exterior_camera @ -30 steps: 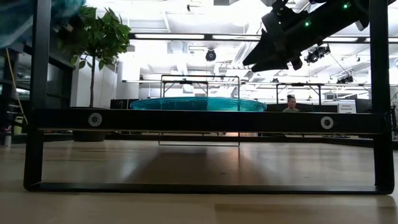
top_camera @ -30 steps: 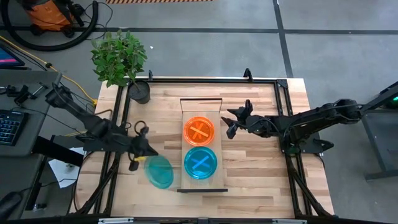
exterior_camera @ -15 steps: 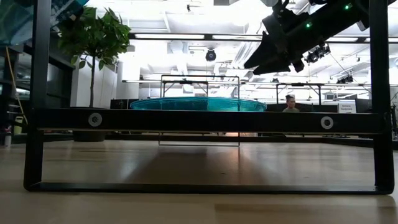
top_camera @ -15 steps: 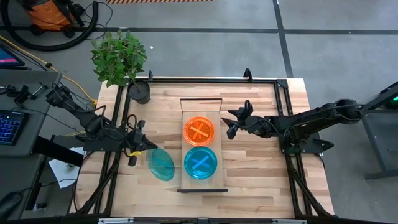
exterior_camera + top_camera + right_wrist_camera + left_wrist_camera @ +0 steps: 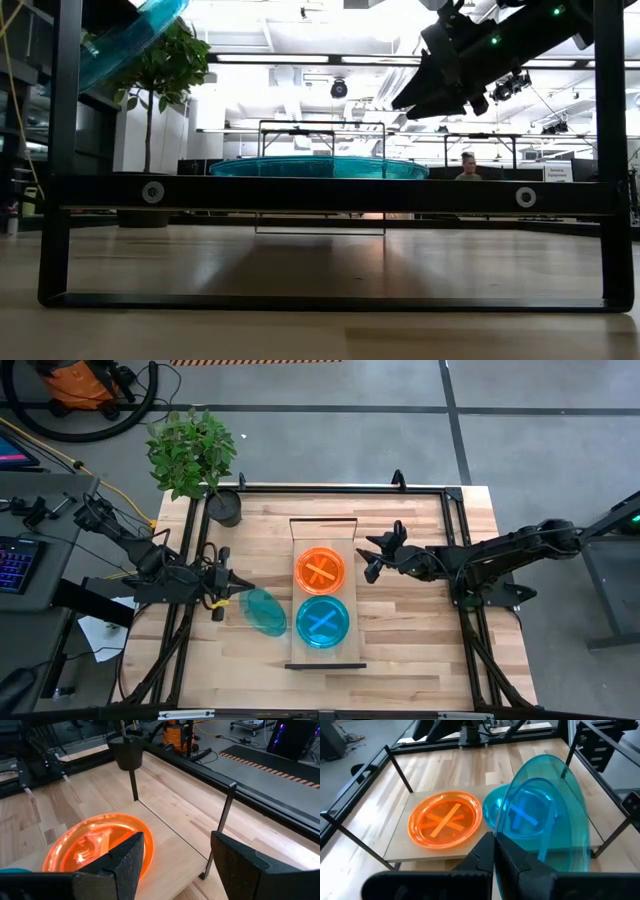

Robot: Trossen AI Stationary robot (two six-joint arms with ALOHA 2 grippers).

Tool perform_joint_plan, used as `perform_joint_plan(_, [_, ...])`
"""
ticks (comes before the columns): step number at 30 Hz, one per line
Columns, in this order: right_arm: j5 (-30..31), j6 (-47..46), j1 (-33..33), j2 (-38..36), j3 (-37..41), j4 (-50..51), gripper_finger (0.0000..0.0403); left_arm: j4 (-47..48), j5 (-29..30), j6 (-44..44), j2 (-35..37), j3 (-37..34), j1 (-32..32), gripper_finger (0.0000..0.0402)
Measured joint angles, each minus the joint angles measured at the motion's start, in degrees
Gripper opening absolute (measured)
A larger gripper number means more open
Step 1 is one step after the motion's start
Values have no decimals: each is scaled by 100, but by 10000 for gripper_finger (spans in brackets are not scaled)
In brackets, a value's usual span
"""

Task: Place and stack plates onto a shelf
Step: Stack the blue plate on top of the other blue plate on the shelf

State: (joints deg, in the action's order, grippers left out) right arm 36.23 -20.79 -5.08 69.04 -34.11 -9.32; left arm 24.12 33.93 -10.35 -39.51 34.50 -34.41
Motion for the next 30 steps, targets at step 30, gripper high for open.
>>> perform_joint_plan(30, [-463, -40, -4, -205, 0, -769, 216, -209, 1280, 626, -198, -4, -2, 0])
